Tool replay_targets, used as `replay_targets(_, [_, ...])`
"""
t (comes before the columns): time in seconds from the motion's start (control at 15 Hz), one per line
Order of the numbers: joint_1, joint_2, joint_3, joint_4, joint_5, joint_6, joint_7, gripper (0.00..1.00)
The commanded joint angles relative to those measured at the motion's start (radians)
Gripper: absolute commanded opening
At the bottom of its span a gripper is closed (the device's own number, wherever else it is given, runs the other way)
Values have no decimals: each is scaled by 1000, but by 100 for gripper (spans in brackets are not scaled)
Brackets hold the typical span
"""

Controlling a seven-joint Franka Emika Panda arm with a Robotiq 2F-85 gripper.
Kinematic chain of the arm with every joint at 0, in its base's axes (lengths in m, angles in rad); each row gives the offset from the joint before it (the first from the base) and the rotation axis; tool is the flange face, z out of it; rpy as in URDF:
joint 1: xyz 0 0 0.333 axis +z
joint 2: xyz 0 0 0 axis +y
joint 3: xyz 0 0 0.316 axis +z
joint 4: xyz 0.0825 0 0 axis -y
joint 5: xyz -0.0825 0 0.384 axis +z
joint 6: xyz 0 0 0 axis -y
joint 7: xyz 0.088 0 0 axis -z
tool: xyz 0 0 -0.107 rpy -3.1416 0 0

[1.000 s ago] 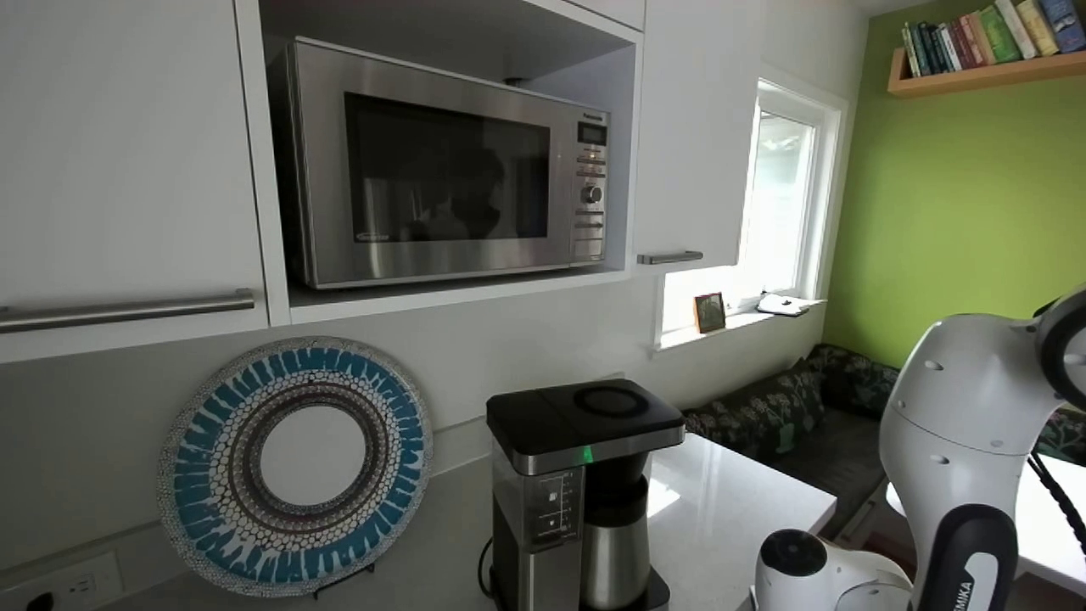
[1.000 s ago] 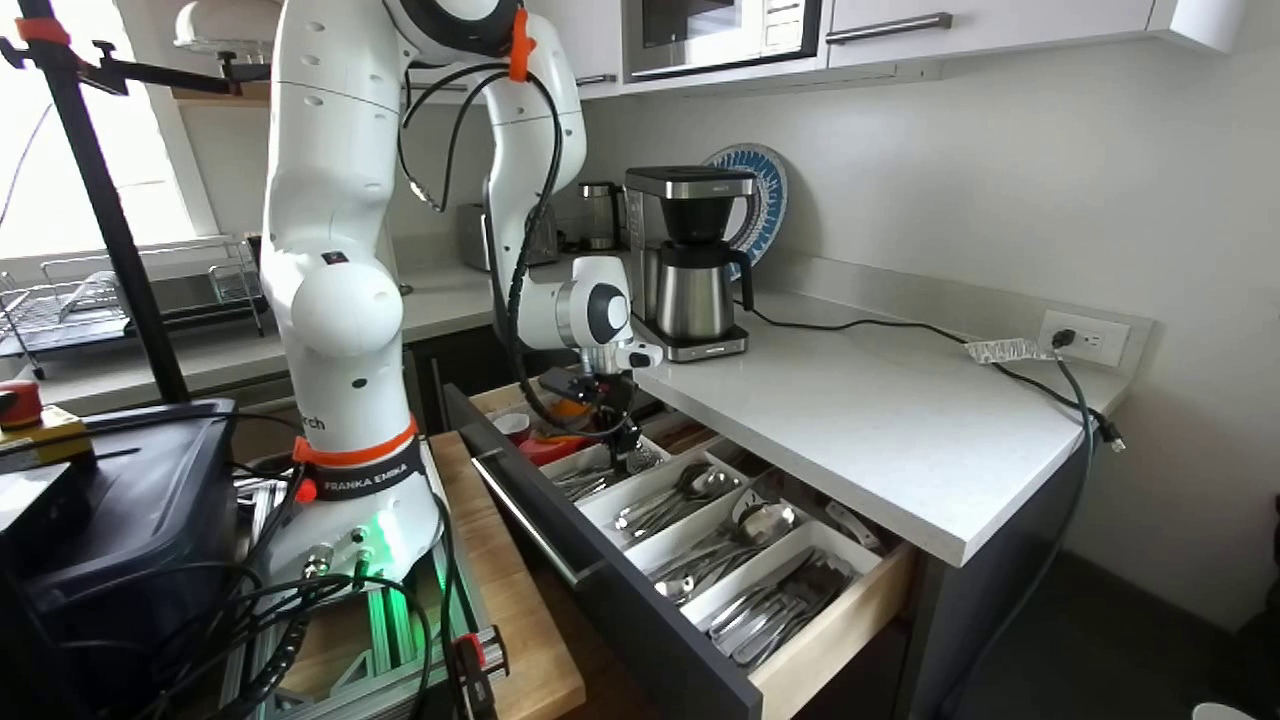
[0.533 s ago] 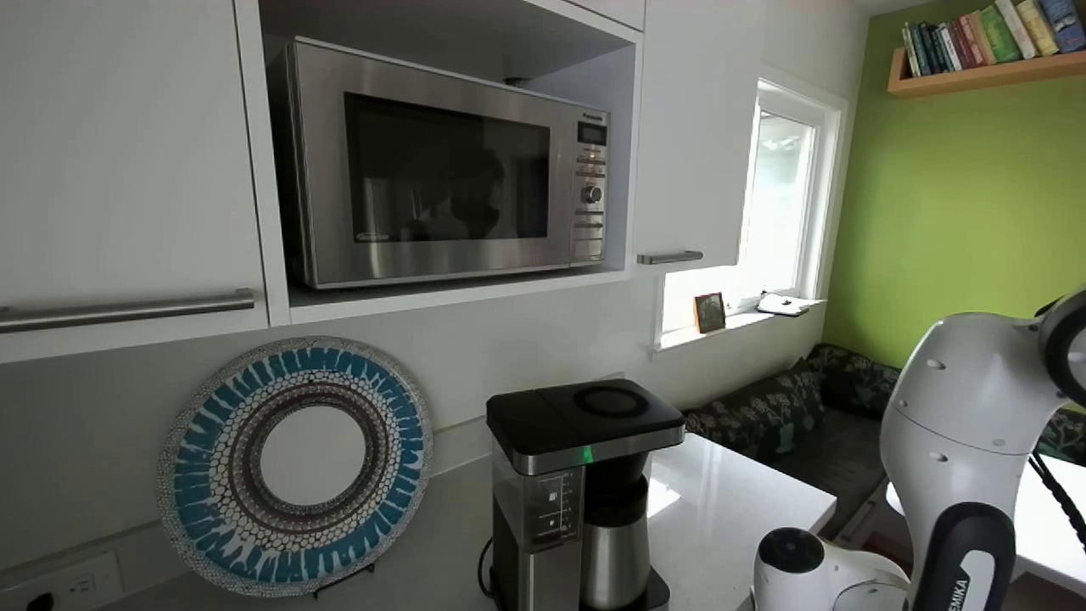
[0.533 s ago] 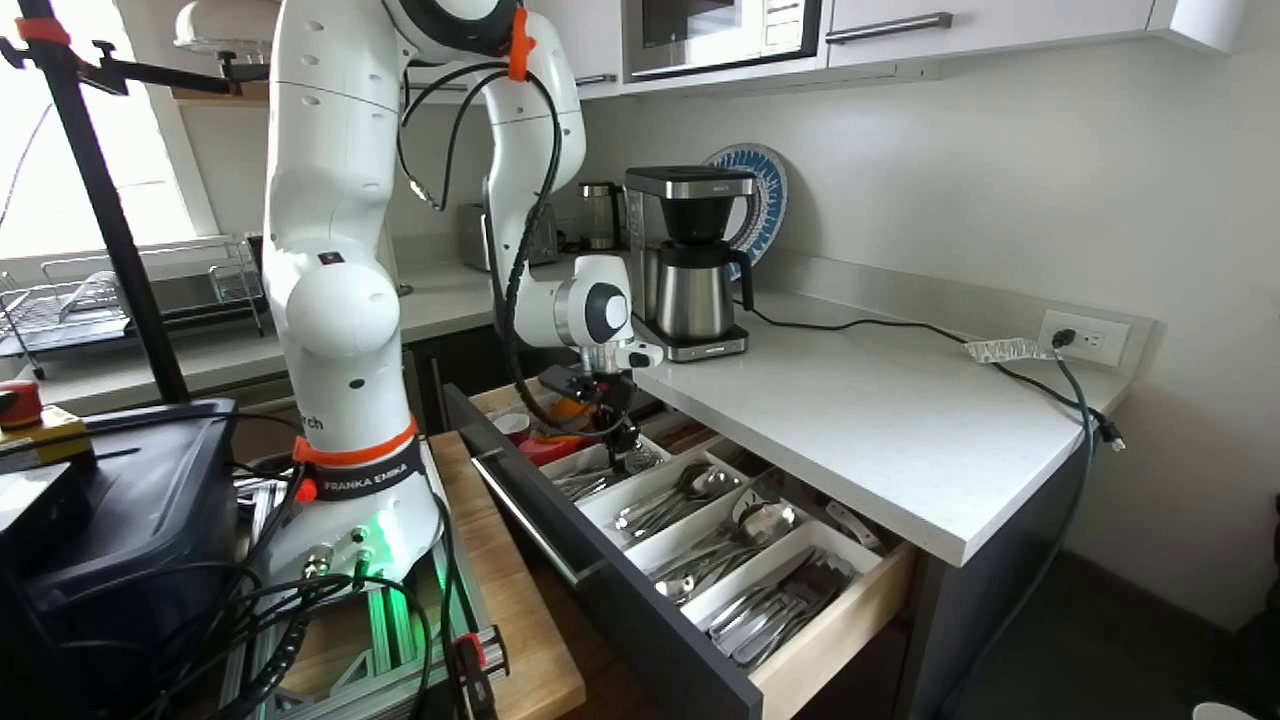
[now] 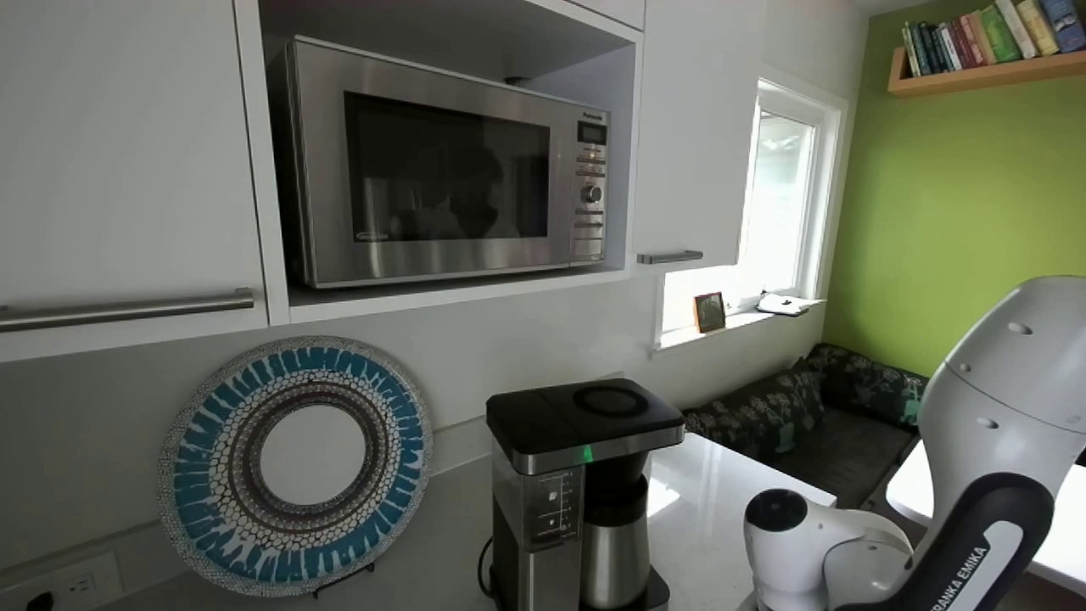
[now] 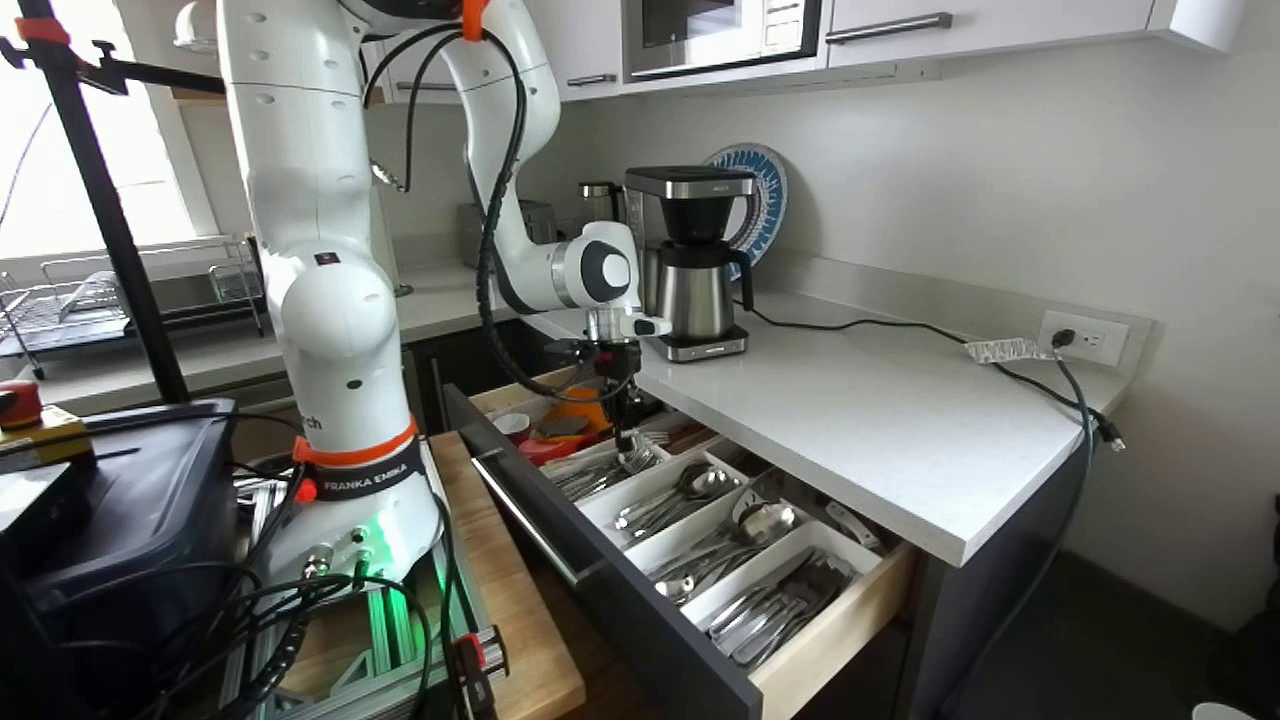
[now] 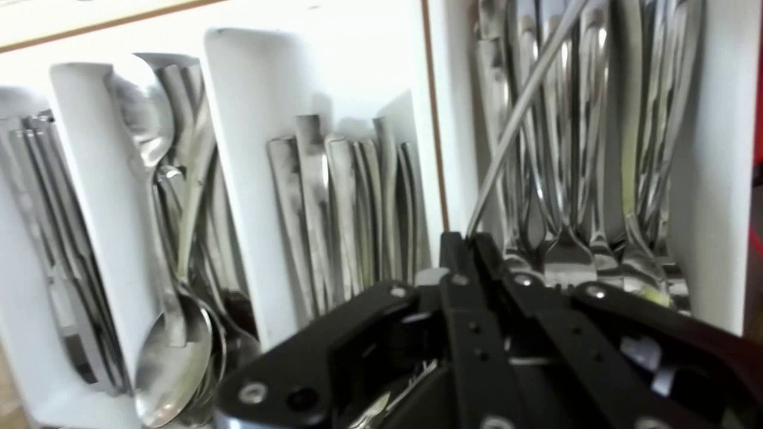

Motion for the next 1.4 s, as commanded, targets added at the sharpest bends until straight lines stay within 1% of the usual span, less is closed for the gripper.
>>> replay_targets(0.0, [-11, -165, 20, -36, 39, -124, -70, 1])
replay_targets(0.13, [-18, -165, 32, -12, 77, -124, -112, 1])
replay_targets(0.2, [-31, -128, 40, -2, 34, -105, -65, 6])
replay_targets(0.4, [-37, -153, 51, -2, 55, -105, -90, 6])
replay_targets(0.47, [-37, -153, 51, -3, 56, -105, -91, 1])
replay_targets(0.6, [-61, -196, 56, 0, -18, -127, -47, 1])
replay_targets(0.8, [-105, -245, 45, 9, -77, -124, -44, 1])
replay_targets(1.0, [-158, -277, 28, 27, -97, -100, -74, 1])
replay_targets(1.07, [-169, -275, 12, 38, -62, -70, -101, 1])
replay_targets(1.13, [-185, -272, 11, 54, -62, -77, -94, 1])
replay_targets(1.33, [-222, -259, -11, 82, -40, -4, -82, 1])
